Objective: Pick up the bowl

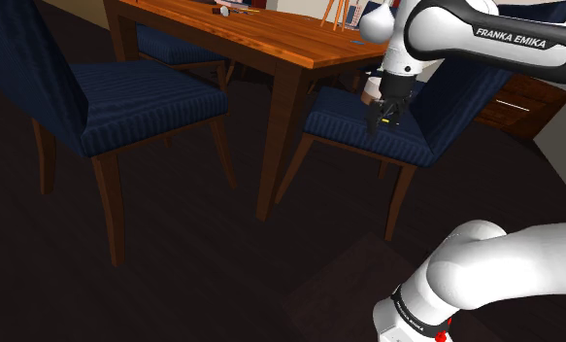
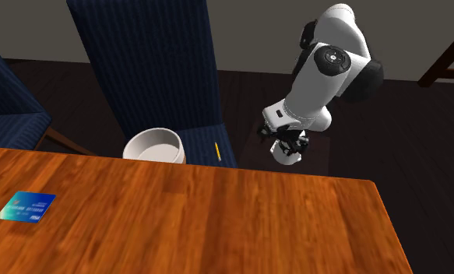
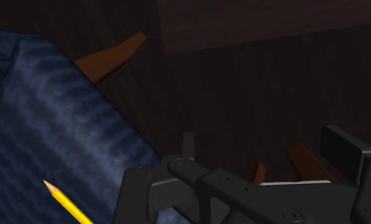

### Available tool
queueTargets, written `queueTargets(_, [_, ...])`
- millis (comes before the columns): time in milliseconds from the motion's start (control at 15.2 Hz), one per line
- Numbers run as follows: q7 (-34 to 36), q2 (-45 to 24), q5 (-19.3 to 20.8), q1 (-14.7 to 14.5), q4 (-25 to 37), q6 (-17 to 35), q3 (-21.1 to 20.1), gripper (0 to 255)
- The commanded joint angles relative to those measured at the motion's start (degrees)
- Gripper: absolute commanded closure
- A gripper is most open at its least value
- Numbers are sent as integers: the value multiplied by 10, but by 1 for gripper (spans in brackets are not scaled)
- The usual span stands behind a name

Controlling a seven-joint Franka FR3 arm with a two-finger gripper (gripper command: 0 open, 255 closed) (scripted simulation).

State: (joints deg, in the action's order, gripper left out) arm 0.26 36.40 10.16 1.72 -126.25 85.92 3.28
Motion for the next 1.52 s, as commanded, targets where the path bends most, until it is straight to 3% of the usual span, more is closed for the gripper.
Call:
queueTargets(0, [-24,-29,7,6,30,5,22,0])
queueTargets(396, [-95,-131,9,19,140,13,82,0])
queueTargets(792, [-173,-250,-17,33,279,3,139,0])
queueTargets(1188, [-259,-399,-80,66,464,-36,192,0])
queueTargets(1452, [-314,-529,-147,120,646,-97,216,0])
